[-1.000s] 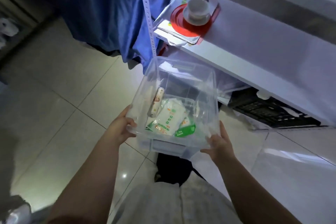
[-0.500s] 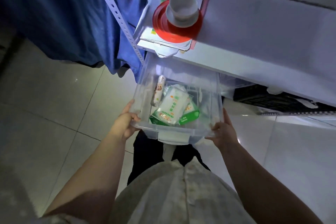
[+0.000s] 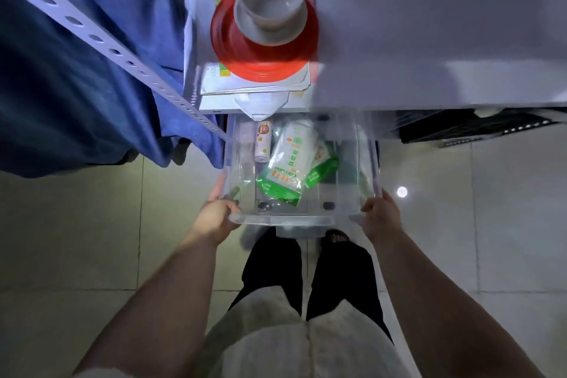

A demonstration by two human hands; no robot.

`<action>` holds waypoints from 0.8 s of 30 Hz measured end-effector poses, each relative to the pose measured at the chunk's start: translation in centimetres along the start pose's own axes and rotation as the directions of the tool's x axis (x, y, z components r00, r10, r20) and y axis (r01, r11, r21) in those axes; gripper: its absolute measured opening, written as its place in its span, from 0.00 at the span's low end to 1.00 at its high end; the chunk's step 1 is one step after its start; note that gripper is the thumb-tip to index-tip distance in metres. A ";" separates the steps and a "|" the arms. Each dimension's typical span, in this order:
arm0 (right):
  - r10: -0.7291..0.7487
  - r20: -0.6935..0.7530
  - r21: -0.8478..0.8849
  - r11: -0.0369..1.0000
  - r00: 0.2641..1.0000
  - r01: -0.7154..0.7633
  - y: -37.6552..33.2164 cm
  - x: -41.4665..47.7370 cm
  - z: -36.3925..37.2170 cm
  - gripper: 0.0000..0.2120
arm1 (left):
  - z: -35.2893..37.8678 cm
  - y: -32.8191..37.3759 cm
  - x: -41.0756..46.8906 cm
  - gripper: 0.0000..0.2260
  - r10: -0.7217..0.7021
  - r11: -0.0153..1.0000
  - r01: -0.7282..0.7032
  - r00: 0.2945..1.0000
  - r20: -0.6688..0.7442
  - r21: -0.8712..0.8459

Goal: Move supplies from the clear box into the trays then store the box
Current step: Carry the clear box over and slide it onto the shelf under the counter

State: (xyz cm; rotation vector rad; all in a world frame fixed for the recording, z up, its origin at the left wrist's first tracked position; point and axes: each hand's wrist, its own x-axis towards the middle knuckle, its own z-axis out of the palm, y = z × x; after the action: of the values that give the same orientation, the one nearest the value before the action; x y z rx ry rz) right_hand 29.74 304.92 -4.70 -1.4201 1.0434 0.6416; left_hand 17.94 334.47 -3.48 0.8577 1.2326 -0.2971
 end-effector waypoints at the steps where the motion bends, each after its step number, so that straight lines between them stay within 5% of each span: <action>1: 0.038 -0.028 0.035 0.999 0.999 -0.037 0.8 0.6 0.0 0.23 | -0.2 -0.3 0.6 0.40 -0.012 1.000 0.012 1.000 0.004 -0.018; 4: 0.098 -0.098 0.137 0.987 0.990 -0.084 3.0 1.6 -0.1 0.11 | -0.3 -1.7 2.2 0.31 -0.107 0.987 0.103 0.994 -0.023 -0.126; 9: -0.026 -0.052 0.302 0.953 0.998 0.040 5.6 2.1 0.3 0.21 | -1.3 -2.0 5.0 0.23 -0.137 0.947 0.149 0.989 0.064 -0.285; 14: -0.090 0.033 0.287 0.955 0.995 0.077 3.8 4.4 1.9 0.32 | -1.6 0.5 7.9 0.24 0.008 0.991 0.007 0.994 0.112 -0.134; 19: -0.074 0.136 0.294 0.955 0.988 0.031 1.5 5.6 4.5 0.27 | 0.7 4.4 8.7 0.30 0.134 0.991 -0.134 0.990 0.047 -0.018; 24: -0.007 0.150 0.207 0.978 0.989 -0.025 0.0 5.6 2.9 0.22 | 3.6 4.3 6.0 0.31 0.265 0.929 -0.231 0.960 -0.085 0.288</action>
State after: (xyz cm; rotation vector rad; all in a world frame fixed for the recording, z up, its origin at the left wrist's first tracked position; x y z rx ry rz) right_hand 32.85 306.49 -10.01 -1.1681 0.9686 0.6169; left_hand 25.22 336.22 -6.86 1.2781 1.1952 -0.2153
